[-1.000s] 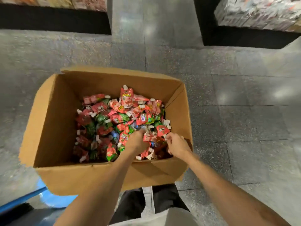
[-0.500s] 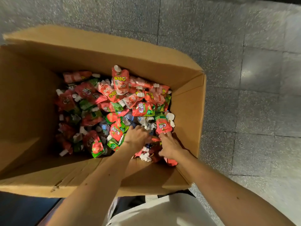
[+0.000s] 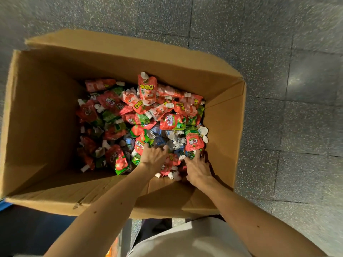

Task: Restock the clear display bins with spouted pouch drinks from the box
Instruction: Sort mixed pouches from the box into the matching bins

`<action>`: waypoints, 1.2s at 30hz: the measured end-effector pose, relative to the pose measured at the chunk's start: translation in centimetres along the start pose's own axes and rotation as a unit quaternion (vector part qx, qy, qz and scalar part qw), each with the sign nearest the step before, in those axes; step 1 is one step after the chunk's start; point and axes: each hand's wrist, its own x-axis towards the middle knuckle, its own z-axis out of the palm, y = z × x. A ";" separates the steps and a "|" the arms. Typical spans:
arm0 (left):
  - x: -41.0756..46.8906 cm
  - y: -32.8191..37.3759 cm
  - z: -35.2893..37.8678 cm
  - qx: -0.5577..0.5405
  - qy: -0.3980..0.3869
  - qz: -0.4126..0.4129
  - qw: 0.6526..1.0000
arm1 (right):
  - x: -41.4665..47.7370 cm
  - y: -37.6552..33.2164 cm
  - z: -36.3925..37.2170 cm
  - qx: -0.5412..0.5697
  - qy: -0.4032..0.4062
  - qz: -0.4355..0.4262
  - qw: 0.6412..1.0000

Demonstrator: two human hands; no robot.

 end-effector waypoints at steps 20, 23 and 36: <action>-5.1 -5.4 -1.0 -0.328 0.040 -0.097 0.939 | -0.9 0.2 -1.3 0.111 0.049 -0.018 0.992; -6.6 -7.2 -1.2 -0.491 0.039 -0.137 0.860 | -1.5 -0.5 -3.1 0.274 0.065 0.001 0.960; -21.9 -10.8 -5.9 -0.875 0.136 0.015 0.464 | -13.4 -7.7 -13.4 0.596 0.139 -0.107 0.784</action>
